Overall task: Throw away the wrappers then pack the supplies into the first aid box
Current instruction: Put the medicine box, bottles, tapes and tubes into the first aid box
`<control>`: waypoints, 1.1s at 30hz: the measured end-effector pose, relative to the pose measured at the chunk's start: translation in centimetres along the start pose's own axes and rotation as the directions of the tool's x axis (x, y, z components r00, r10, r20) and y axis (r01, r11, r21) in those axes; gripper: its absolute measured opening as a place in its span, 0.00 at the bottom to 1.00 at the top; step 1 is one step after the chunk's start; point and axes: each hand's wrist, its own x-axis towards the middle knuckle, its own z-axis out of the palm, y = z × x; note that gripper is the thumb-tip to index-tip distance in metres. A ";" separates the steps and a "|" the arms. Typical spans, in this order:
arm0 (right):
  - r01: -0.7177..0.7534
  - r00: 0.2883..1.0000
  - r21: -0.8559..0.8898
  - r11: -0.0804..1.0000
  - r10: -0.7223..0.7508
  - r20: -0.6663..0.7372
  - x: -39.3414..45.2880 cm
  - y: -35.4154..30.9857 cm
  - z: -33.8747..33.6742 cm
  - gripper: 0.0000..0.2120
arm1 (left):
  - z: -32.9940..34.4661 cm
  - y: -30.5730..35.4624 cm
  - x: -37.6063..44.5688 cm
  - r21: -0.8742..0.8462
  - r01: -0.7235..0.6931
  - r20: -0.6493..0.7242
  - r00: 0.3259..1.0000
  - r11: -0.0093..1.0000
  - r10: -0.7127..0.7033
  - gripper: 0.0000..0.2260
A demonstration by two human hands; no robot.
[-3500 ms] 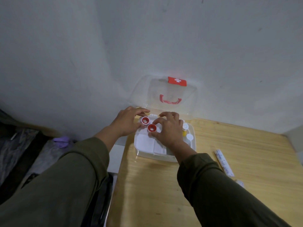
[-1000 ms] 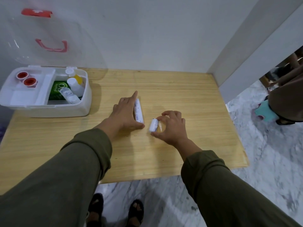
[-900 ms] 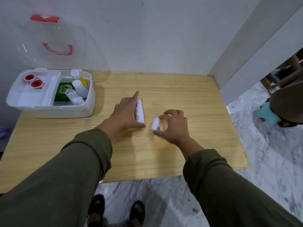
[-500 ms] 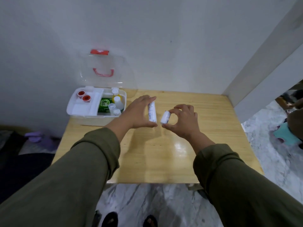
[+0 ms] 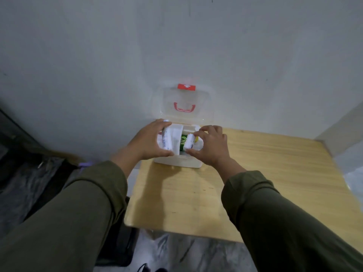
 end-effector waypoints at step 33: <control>-0.089 0.995 -0.164 0.982 0.082 -0.049 6.3 -1.7 3.3 0.23 | 1.0 -4.8 5.5 -0.050 -0.030 0.059 0.998 0.998 0.033 0.51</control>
